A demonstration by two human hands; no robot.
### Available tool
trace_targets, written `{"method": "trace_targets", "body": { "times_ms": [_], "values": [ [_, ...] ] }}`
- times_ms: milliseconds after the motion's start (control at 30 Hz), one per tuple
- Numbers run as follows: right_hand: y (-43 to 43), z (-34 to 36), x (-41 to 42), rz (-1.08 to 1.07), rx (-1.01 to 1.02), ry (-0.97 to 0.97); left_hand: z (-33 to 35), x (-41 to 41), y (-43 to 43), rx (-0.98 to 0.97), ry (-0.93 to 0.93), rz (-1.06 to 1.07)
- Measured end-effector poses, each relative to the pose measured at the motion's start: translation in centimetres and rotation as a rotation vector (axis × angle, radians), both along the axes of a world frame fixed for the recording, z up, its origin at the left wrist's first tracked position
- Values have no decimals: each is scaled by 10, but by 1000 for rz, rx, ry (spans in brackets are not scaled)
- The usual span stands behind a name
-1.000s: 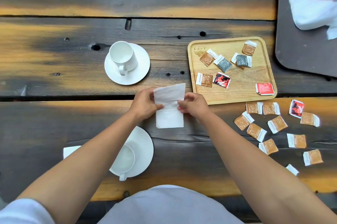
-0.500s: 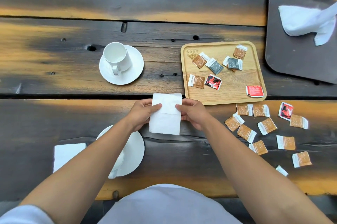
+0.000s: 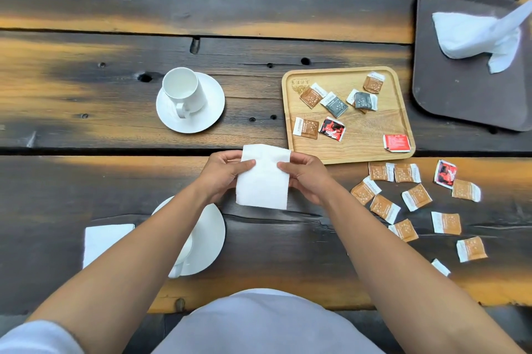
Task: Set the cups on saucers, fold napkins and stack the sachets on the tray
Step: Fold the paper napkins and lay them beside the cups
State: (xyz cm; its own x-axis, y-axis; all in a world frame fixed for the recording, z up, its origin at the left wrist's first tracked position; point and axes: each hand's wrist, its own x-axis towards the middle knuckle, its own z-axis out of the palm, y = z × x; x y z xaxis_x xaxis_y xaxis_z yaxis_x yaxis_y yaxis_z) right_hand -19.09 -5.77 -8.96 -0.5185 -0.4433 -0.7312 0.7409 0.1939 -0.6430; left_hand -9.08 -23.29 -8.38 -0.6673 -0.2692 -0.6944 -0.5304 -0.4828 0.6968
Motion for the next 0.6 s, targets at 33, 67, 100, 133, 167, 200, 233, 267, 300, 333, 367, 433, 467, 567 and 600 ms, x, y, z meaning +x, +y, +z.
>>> {"method": "trace_targets", "body": {
  "times_ms": [33,67,100,133,167,200,233,267,300,333,367,433,467,567,600],
  "values": [
    [0,0,0,-13,-4,-2,0,0,0,2,-1,6],
    [0,1,0,-29,-14,-8,0,0,0,3,1,10],
    [0,2,0,-46,-26,-16,0,1,0,3,4,12],
    [0,2,-1,-64,-39,-26,0,1,0,4,5,11],
    [0,3,-1,-79,-51,-32,1,1,0,6,6,8],
    [-1,4,-1,-89,-59,-34,1,2,0,13,6,0],
    [-2,5,-1,-90,-66,-32,1,2,0,23,7,-10],
    [-3,6,0,-85,-72,-24,1,3,0,33,6,-17],
    [-3,7,1,-75,-75,-11,1,3,0,42,3,-20],
    [-4,8,1,-62,-74,3,1,3,-1,50,0,-18],
    [-4,10,2,-52,-73,14,1,4,-2,56,0,-15],
    [-4,11,4,-43,-77,23,1,5,-4,71,10,-20],
    [-4,12,5,-41,-80,23,1,5,-4,78,19,-30],
    [-3,12,5,-27,-66,36,2,7,-6,86,40,-46],
    [-3,12,5,-14,-51,58,2,8,-7,85,43,-41]
  ]
}}
